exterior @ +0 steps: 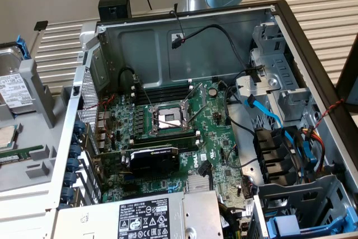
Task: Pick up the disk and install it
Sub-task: 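Pick up the disk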
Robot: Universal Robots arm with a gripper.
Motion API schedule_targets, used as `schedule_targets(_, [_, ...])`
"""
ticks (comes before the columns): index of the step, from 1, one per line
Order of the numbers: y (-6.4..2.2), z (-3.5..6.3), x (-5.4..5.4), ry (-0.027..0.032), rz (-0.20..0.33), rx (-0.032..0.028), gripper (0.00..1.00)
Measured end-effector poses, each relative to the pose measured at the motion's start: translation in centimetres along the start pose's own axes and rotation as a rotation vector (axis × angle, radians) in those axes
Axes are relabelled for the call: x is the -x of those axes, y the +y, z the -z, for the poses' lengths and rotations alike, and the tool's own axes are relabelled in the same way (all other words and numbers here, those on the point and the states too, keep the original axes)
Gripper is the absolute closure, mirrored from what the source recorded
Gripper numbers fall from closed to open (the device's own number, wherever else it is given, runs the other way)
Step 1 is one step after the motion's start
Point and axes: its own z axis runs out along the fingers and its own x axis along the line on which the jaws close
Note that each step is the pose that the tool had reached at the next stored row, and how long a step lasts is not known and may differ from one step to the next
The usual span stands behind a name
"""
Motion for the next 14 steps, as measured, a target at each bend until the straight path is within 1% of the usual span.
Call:
schedule_targets(9, [-0.04, -1.62, 0.0, -0.0006, 0.0, 0.0, 0.4])
schedule_targets(14, [-0.03, -2.34, -0.1, -0.0007, 0.0, -0.0001, 0.4])
